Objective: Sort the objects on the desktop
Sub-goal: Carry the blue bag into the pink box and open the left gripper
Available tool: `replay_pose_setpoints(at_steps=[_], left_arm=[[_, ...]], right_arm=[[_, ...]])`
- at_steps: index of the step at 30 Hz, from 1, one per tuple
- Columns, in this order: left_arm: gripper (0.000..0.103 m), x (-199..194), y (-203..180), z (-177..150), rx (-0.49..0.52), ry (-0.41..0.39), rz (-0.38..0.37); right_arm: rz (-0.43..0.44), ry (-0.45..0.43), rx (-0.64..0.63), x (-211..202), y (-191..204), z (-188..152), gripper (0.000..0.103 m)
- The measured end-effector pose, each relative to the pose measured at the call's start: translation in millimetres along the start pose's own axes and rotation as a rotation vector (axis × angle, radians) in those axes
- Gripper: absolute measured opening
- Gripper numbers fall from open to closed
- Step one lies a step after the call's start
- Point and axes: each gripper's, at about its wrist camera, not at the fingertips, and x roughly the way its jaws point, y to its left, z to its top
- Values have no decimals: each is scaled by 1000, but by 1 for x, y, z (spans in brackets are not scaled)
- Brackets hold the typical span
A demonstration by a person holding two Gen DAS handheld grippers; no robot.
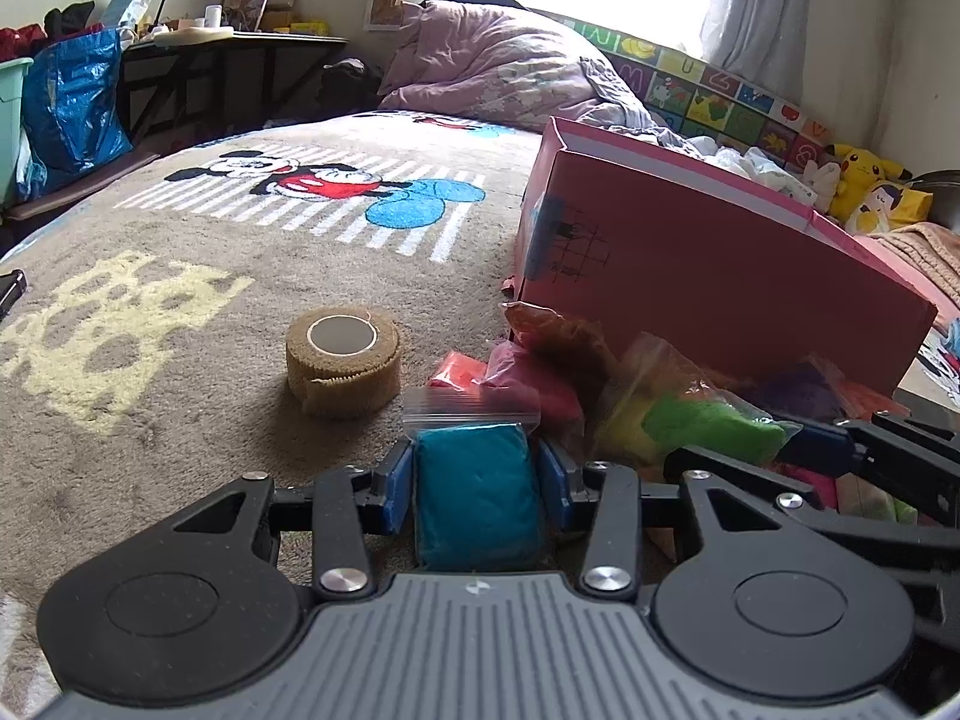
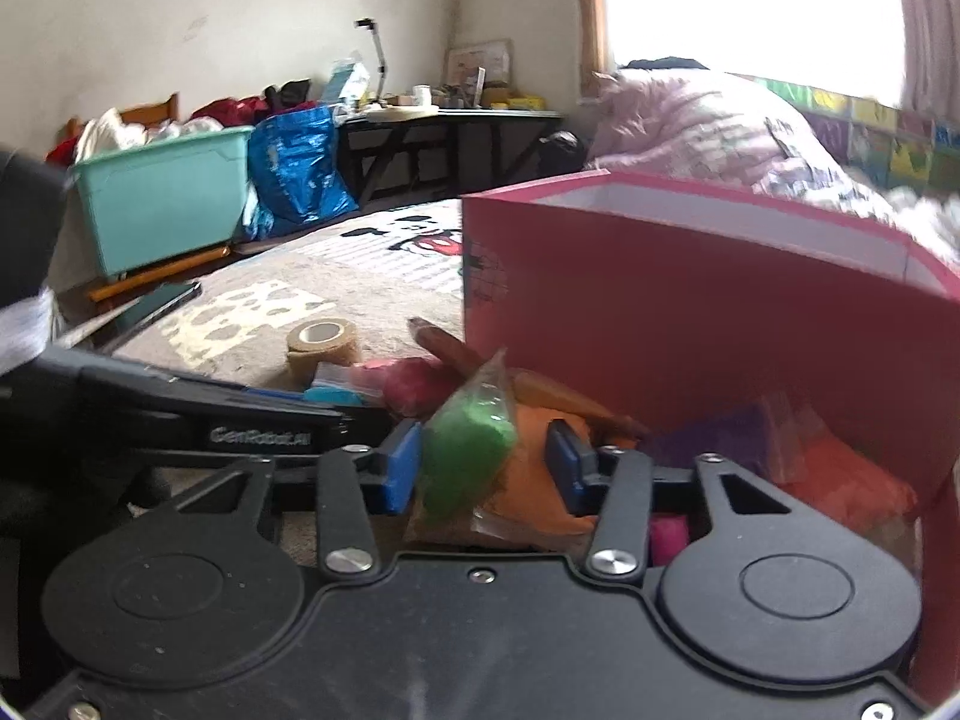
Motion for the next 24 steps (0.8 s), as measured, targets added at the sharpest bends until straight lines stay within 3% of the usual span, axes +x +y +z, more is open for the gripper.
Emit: replay_pose_setpoints(at_steps=[3, 6, 12, 19, 24], left_arm=[[38, -2, -3, -1, 2, -6, 7], [38, -4, -5, -1, -3, -12, 15], [37, -12, -15, -5, -5, -23, 25], [37, -25, -28, -14, 29, -26, 38], [37, -44, -38, -18, 40, -33, 25]], right_arm=[[32, 3, -17, -3, 2, 2, 25], [69, 13, -5, -10, 4, 2, 22], [111, -12, 130, -51, -3, 2, 21], [71, -45, 326, -117, -21, -10, 22], [59, 7, 441, -138, -31, -39, 22]])
